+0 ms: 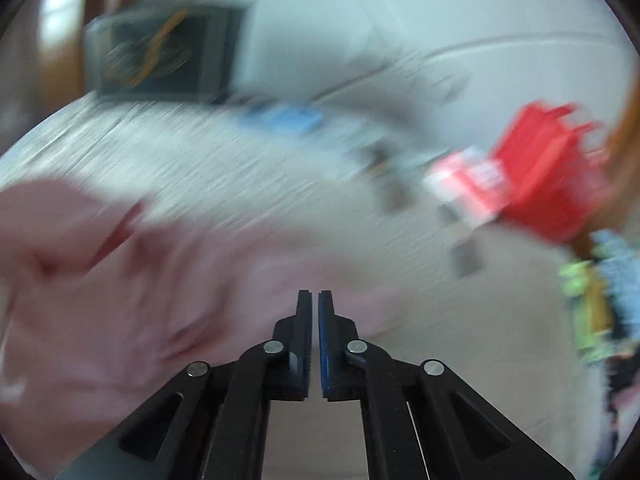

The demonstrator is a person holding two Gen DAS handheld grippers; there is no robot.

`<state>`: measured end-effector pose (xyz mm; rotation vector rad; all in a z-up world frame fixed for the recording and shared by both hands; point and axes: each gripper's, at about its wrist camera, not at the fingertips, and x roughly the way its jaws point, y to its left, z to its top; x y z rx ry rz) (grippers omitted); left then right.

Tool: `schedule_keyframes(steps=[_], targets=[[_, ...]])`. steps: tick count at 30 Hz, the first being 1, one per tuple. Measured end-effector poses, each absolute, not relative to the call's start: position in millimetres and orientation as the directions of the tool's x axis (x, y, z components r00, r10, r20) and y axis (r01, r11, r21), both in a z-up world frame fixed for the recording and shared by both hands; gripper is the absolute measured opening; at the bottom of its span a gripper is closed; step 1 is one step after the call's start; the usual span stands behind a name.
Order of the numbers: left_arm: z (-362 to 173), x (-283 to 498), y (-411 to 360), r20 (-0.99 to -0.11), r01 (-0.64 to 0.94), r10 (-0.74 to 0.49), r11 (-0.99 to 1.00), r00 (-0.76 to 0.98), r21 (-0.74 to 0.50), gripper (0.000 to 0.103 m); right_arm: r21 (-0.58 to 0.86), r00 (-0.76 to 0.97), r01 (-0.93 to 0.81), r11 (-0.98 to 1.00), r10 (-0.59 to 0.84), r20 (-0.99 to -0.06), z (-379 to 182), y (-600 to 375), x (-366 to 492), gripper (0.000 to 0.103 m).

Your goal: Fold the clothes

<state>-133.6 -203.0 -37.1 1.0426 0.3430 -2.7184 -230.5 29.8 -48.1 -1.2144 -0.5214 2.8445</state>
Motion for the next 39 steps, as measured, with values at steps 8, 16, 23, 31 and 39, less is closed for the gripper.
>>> schedule_keyframes(steps=[8,16,23,31,39], targets=[[-21,-121,-217,-0.66,0.241,-0.033,-0.943,-0.751,-0.228,0.054,0.227,-0.576,0.221,-0.949,-0.315,-0.755,-13,107,-222,0.09],[-41,-139,-206,-0.729,0.246,-0.064,-0.958,-0.682,-0.146,0.103,0.262,-0.451,0.223,-0.939,-0.337,-0.827,-63,67,-232,0.075],[-68,-159,-197,-0.795,0.199,0.005,-0.967,-0.607,-0.157,0.036,0.257,-0.388,0.251,-0.933,-0.34,-0.856,-98,28,-247,0.043],[-52,-151,-197,-0.749,0.2,0.012,-0.961,-0.662,-0.193,0.016,-0.329,-0.696,0.136,-0.935,0.146,-0.703,-57,14,-246,0.003],[-38,-146,-200,-0.725,0.204,0.002,-0.959,-0.689,-0.197,0.077,-0.086,-0.637,0.104,-0.991,0.0,-0.771,-13,96,-253,0.009]])
